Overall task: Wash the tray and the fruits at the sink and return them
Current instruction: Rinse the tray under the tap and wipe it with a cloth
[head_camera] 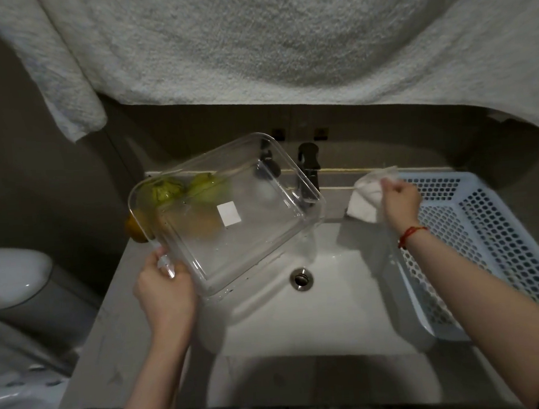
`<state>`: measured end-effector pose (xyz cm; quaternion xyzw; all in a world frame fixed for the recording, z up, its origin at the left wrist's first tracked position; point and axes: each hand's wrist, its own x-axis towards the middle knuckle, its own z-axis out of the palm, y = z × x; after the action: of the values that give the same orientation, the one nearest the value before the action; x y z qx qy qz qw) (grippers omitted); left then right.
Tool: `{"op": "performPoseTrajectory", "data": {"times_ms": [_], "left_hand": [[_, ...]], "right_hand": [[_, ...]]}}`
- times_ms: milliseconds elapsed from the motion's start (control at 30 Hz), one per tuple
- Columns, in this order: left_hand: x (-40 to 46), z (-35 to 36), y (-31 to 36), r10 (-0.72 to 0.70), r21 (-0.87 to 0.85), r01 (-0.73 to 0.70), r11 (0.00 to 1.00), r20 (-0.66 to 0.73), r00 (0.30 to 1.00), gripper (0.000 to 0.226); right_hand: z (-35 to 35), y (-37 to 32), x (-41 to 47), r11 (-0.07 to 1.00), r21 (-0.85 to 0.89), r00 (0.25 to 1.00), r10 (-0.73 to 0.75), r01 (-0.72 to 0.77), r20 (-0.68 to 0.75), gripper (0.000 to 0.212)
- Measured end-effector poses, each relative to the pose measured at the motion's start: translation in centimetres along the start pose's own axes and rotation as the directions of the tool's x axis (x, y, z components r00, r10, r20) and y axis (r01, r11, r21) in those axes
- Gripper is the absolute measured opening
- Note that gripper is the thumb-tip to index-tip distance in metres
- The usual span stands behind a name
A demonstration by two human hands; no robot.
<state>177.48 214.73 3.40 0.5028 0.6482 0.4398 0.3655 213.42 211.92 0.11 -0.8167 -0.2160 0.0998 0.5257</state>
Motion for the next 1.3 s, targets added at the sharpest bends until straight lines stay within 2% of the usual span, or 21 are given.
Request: {"op": "performPoseTrajectory", "data": {"times_ms": [100, 167, 233, 300, 333, 433, 467, 567, 667, 767, 833, 900, 1000, 1067, 1133, 1167, 1200, 1233, 1300], "left_hand": [[0.3, -0.2, 0.1, 0.004, 0.0, -0.004, 1.0, -0.01, 1.0, 0.037], [0.4, -0.3, 0.3, 0.009, 0.001, -0.009, 1.0, -0.01, 1.0, 0.037], [0.5, -0.4, 0.5, 0.013, 0.0, -0.013, 1.0, -0.025, 1.0, 0.037], [0.6, -0.5, 0.7, 0.016, -0.002, -0.016, 1.0, -0.042, 0.999, 0.037], [0.6, -0.5, 0.8, 0.02, -0.001, -0.02, 1.0, -0.046, 0.999, 0.037], [0.7, -0.7, 1.2, 0.028, -0.005, -0.028, 1.0, -0.056, 0.998, 0.036], [0.6, -0.8, 1.3, 0.026, -0.008, -0.026, 1.0, -0.055, 0.998, 0.037], [0.5, -0.9, 1.6, 0.029, 0.0, -0.029, 1.0, -0.024, 0.999, 0.038], [0.3, -1.1, 2.1, 0.051, 0.024, -0.052, 0.998, 0.019, 0.999, 0.036], [-0.2, -1.0, 2.5, 0.065, 0.08, -0.071, 0.994, 0.075, 0.995, 0.029], [-0.5, -0.8, 2.9, 0.055, 0.093, -0.068, 0.993, 0.129, 0.99, 0.022], [-0.7, -0.5, 3.4, 0.046, 0.09, -0.062, 0.994, 0.179, 0.983, 0.016], [-1.1, -0.1, 3.8, 0.057, 0.096, -0.079, 0.992, 0.216, 0.975, 0.017], [-1.5, -0.1, 4.1, 0.088, 0.097, -0.113, 0.989, 0.23, 0.969, 0.018], [-1.9, -0.2, 4.3, 0.111, 0.083, -0.133, 0.988, 0.23, 0.967, 0.018], [-2.0, -0.3, 4.3, 0.116, 0.081, -0.137, 0.987, 0.224, 0.968, 0.018], [-2.2, -0.4, 4.3, 0.121, 0.087, -0.143, 0.986, 0.219, 0.968, 0.018], [-2.4, -0.5, 4.3, 0.132, 0.095, -0.155, 0.983, 0.215, 0.968, 0.018], [-2.9, -0.5, 4.1, 0.157, 0.097, -0.181, 0.979, 0.215, 0.964, 0.018]], "right_hand": [[-1.4, -1.9, 0.5, 0.913, 0.371, 0.964, 0.231, -0.169, -0.13, 0.017], [-2.3, -3.2, 1.0, 0.861, 0.454, 0.942, 0.313, -0.227, -0.123, 0.034], [-3.4, -4.5, 1.4, 0.763, 0.575, 0.93, 0.368, -0.294, -0.012, 0.035], [-4.7, -6.1, 1.2, 0.559, 0.741, 0.914, 0.362, -0.372, 0.185, 0.031], [-5.5, -6.6, 1.1, 0.468, 0.787, 0.904, 0.338, -0.402, 0.261, 0.035], [-7.3, -7.9, 0.2, 0.281, 0.837, 0.878, 0.243, -0.47, 0.412, 0.047], [-7.6, -8.3, -0.3, 0.263, 0.835, 0.874, 0.21, -0.483, 0.439, 0.049], [-7.5, -9.8, -1.9, 0.301, 0.823, 0.876, 0.18, -0.482, 0.448, 0.051], [-6.4, -11.8, -4.1, 0.384, 0.861, 0.94, 0.073, -0.335, 0.334, 0.034], [-4.3, -13.8, -6.8, 0.645, 0.759, 0.974, -0.102, -0.09, 0.202, 0.022], [-2.3, -14.7, -8.7, 0.779, 0.619, 0.957, -0.244, 0.099, 0.155, 0.023], [-0.2, -15.0, -10.4, 0.825, 0.506, 0.906, -0.384, 0.25, 0.179, 0.035], [2.6, -13.9, -12.2, 0.888, 0.344, 0.82, -0.429, 0.306, 0.379, 0.04], [3.8, -12.7, -13.2, 0.912, 0.235, 0.722, -0.41, 0.336, 0.557, 0.038], [4.8, -11.5, -14.0, 0.91, 0.08, 0.561, -0.319, 0.407, 0.764, 0.026], [5.1, -11.1, -14.2, 0.89, -0.006, 0.495, -0.249, 0.457, 0.832, 0.031], [5.3, -10.7, -14.2, 0.876, -0.06, 0.482, -0.205, 0.479, 0.852, 0.042], [5.4, -10.7, -14.4, 0.88, -0.079, 0.524, -0.204, 0.469, 0.827, 0.048], [5.8, -10.8, -14.8, 0.913, -0.11, 0.696, -0.217, 0.394, 0.685, 0.056]]}}
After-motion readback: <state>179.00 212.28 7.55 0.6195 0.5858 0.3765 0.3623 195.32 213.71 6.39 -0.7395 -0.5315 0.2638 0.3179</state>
